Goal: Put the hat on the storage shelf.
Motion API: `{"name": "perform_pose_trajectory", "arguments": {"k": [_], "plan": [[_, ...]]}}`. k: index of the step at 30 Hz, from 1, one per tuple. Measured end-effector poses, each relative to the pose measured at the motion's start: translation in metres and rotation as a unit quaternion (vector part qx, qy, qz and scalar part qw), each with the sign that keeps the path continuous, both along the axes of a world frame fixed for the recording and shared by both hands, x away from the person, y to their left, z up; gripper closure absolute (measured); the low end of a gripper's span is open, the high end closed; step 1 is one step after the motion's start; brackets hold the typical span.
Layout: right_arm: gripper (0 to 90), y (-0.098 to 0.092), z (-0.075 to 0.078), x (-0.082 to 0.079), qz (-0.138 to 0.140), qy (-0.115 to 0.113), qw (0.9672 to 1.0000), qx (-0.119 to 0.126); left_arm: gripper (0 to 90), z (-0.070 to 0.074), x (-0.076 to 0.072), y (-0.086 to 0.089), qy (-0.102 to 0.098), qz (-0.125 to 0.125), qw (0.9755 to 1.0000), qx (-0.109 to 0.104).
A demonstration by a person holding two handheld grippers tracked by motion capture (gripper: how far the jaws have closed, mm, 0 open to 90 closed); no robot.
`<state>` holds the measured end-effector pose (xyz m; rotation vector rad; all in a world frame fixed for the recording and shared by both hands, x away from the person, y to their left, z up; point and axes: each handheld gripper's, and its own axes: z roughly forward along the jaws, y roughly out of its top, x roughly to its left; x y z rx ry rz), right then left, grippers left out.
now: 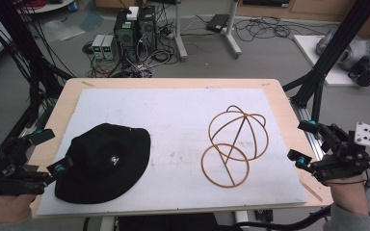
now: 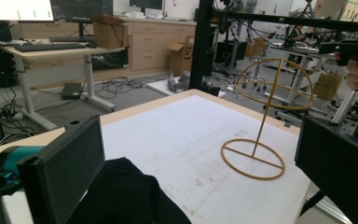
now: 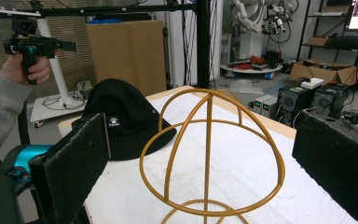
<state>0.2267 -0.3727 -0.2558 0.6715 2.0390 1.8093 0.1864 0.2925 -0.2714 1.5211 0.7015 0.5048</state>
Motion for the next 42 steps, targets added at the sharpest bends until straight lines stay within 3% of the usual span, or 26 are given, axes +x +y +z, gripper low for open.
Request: {"name": "perform_pose_trajectory", "arguments": {"k": [8, 19, 23, 26, 27, 28, 42], "plan": [[3.1, 0.001, -0.002, 0.001, 0.0, 0.001, 1.0, -0.004, 1.8, -0.001, 0.003, -0.003, -0.002, -0.002, 0.9999, 0.012], [3.1, -0.001, -0.002, 0.004, -0.002, 0.003, 1.0, -0.003, 1.8, -0.004, 0.012, -0.003, -0.002, -0.004, 0.9999, 0.01], [3.1, -0.003, -0.002, 0.004, -0.004, 0.002, 1.0, 0.0, 1.8, -0.005, 0.015, -0.002, -0.003, -0.006, 0.9997, 0.022], [3.1, -0.003, -0.003, 0.006, -0.004, 0.003, 1.0, 0.0, 1.8, -0.006, 0.022, 0.001, 0.013, -0.01, 0.9996, 0.021], [3.1, -0.003, -0.003, 0.006, -0.002, 0.001, 1.0, -0.003, 1.8, -0.007, 0.028, 0.004, 0.031, -0.018, 0.9993, 0.013], [3.1, -0.003, -0.003, 0.006, -0.002, 0.001, 1.0, -0.003, 1.8, -0.007, 0.031, 0.005, 0.035, -0.024, 0.9991, 0.01], [3.1, -0.008, -0.003, 0.001, -0.003, -0.002, 1.0, -0.005, 1.8, -0.007, 0.07, 0.012, 0.043, -0.032, 0.9978, 0.039]]}}
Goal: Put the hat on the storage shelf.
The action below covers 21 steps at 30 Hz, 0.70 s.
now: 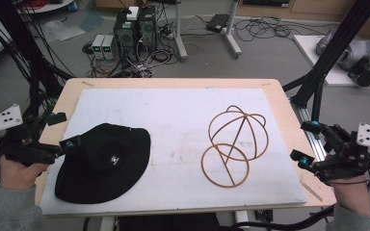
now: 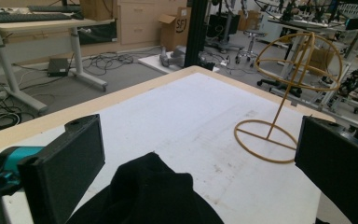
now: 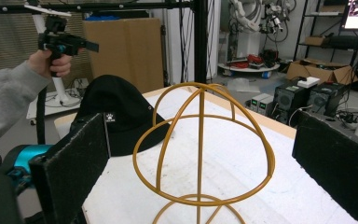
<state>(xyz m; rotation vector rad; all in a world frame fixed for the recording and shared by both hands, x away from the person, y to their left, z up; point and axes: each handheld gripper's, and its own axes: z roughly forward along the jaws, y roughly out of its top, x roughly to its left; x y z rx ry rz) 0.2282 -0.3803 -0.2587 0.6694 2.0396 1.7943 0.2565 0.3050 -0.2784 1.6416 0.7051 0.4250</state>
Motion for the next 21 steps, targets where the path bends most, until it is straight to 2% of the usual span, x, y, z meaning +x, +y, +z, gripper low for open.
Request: {"name": "perform_pose_trajectory", "arguments": {"k": [6, 11, 14, 16, 21], "plan": [[3.1, -0.002, -0.001, 0.0, -0.001, -0.002, 1.0, -0.001, 1.8, 0.0, 0.009, 0.002, 0.001, 0.003, 1.0, 0.008], [3.1, -0.002, -0.001, -0.001, -0.002, 0.004, 1.0, 0.0, 1.8, 0.001, 0.012, 0.0, -0.001, -0.014, 0.9998, 0.015], [3.1, -0.001, -0.002, 0.0, 0.002, 0.003, 1.0, -0.002, 2.0, -0.001, 0.015, -0.001, 0.009, -0.035, 0.9992, 0.02], [3.1, 0.0, -0.003, 0.0, 0.009, -0.002, 1.0, -0.003, 2.7, -0.004, 0.017, -0.003, 0.01, -0.037, 0.999, 0.023], [3.1, 0.001, -0.003, 0.0, 0.011, 0.0, 0.9999, -0.005, 2.7, -0.017, 0.026, -0.004, 0.034, -0.03, 0.9988, 0.021]]}}
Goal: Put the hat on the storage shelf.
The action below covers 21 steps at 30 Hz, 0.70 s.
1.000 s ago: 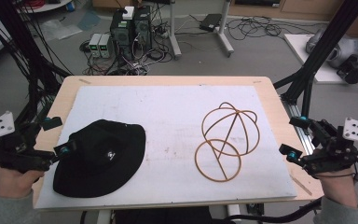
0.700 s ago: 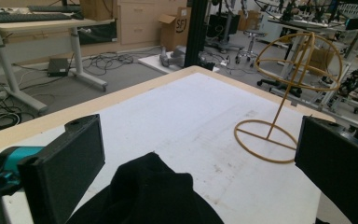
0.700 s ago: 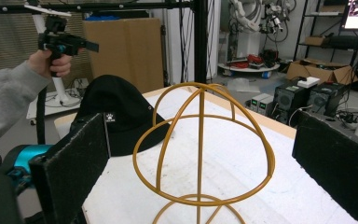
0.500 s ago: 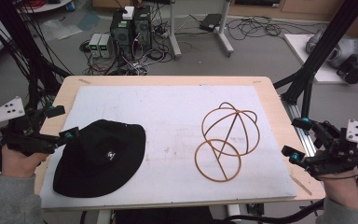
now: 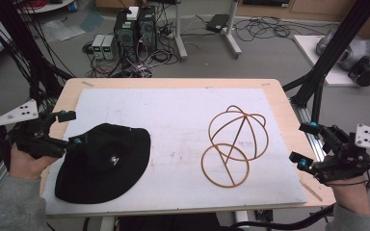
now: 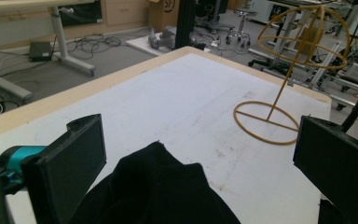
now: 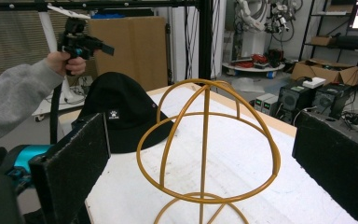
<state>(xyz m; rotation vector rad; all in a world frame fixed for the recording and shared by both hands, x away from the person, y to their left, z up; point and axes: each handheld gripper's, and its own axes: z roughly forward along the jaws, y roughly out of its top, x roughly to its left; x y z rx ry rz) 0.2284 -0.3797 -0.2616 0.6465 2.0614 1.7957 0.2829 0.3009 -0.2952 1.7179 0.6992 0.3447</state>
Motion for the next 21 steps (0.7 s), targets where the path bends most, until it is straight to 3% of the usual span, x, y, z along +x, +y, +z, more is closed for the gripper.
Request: {"name": "perform_pose_trajectory", "arguments": {"k": [4, 6, 12, 19, 21], "plan": [[3.1, 0.0, 0.0, 0.0, 0.0, -0.001, 1.0, -0.001, 2.7, -0.009, 0.004, 0.001, 0.008, 0.006, 0.9999, 0.001], [3.1, 0.0, 0.0, 0.0, 0.001, -0.003, 1.0, 0.002, 2.7, -0.019, 0.009, 0.001, 0.021, 0.021, 0.9996, 0.003], [3.1, 0.0, 0.0, -0.001, 0.004, -0.003, 1.0, 0.001, 2.7, -0.034, 0.012, 0.002, 0.033, 0.023, 0.9992, 0.004], [3.1, 0.0, -0.001, -0.001, 0.006, -0.002, 1.0, -0.002, 2.9, -0.042, 0.017, 0.0, 0.046, 0.027, 0.9985, 0.017], [3.1, 0.0, -0.001, -0.001, 0.005, -0.003, 1.0, -0.001, 7.3, -0.042, 0.017, -0.001, 0.045, 0.027, 0.9984, 0.022]]}}
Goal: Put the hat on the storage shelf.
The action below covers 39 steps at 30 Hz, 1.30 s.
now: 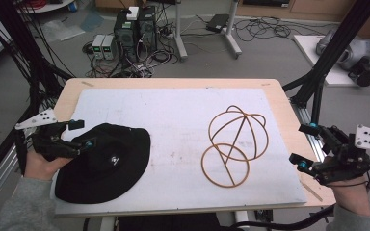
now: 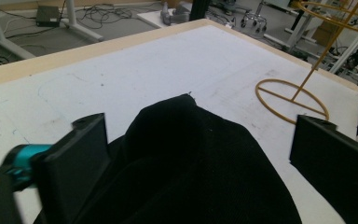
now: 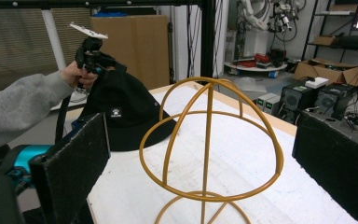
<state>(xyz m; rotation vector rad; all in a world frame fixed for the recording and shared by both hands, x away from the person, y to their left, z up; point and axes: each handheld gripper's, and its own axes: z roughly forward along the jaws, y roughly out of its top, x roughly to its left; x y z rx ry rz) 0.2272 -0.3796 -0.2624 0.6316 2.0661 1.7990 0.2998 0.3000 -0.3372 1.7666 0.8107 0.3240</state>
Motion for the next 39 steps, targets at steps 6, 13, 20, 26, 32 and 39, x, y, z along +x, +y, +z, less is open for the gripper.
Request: {"name": "perform_pose_trajectory", "arguments": {"k": [6, 13, 20, 26, 32, 39], "plan": [[3.1, -0.0001, -0.0003, 0.0001, 0.002, 0.001, 1.0, -0.001, 9.3, -0.0008, 0.0007, -0.0014, 0.003, 0.001, 1.0, 0.003], [3.1, 0.0017, -0.0012, 0.0008, 0.0, 0.003, 1.0, -0.004, 21.6, -0.0012, 0.0011, 0.0006, 0.011, 0.003, 0.9999, 0.001], [3.1, 0.0031, -0.0031, 0.0031, 0.001, 0.004, 0.9999, -0.01, 43.7, -0.0022, 0.0023, 0.0005, 0.031, -0.008, 0.9995, -0.001], [3.1, 0.0064, -0.007, 0.0065, 0.004, 0.011, 0.9998, -0.016, 75.0, -0.0004, 0.0027, 0.0009, 0.04, -0.011, 0.9991, 0.001], [3.1, 0.0072, -0.0079, 0.0075, 0.003, 0.014, 0.9997, -0.02, 86.6, -0.0017, 0.0015, 0.0008, 0.04, -0.012, 0.999, 0.015], [3.1, 0.0076, -0.0081, 0.0079, 0.003, 0.015, 0.9997, -0.02, 87.8, 0.002, -0.0006, -0.0008, 0.038, -0.013, 0.9991, 0.013]]}}
